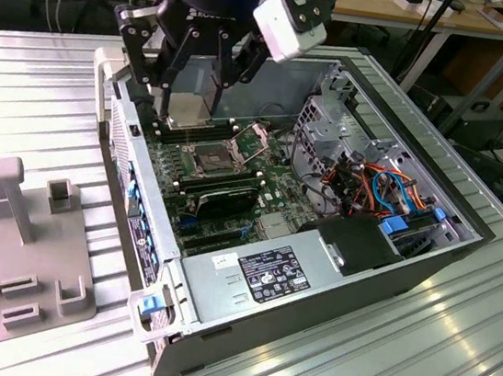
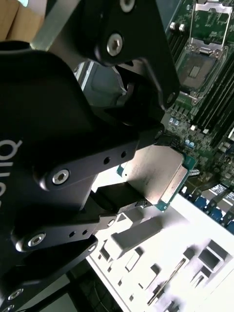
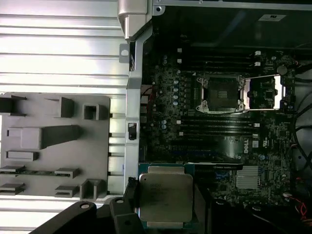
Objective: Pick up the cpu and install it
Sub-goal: 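Pick up the cpu and move it towards the insertion slot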
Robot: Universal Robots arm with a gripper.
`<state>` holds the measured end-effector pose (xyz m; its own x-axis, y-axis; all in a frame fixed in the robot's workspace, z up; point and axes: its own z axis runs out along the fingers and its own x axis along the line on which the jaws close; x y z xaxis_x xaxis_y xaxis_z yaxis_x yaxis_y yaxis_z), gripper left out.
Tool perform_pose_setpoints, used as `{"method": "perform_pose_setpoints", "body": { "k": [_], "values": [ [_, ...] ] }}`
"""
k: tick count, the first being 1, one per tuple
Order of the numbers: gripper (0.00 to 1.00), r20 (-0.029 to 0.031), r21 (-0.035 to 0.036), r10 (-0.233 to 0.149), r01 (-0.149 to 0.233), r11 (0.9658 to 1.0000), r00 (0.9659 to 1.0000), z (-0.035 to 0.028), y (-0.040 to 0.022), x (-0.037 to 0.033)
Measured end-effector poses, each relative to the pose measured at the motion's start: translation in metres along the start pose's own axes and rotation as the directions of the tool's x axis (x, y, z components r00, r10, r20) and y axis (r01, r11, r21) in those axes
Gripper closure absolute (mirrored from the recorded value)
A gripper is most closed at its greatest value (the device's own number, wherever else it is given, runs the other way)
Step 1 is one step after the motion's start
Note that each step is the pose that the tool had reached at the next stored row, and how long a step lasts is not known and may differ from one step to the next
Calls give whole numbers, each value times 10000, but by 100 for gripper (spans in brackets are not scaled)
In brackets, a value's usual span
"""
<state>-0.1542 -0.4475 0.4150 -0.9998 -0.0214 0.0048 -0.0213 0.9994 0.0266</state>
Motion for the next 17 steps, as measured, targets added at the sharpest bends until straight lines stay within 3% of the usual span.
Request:
{"method": "perform_pose_setpoints", "body": {
  "k": [2, 6, 8, 17],
  "values": [
    [45, 0, 0, 0, 0, 10000, 10000, -1, -2, -98],
    [45, 1, -1, 1, -1, 10000, 10000, -1, -6, -231],
    [45, 0, 0, -1, 1, 10000, 10000, -2, -9, -344],
    [45, 0, 0, -1, 1, 10000, 10000, -4, -16, -672]
  ]
}}
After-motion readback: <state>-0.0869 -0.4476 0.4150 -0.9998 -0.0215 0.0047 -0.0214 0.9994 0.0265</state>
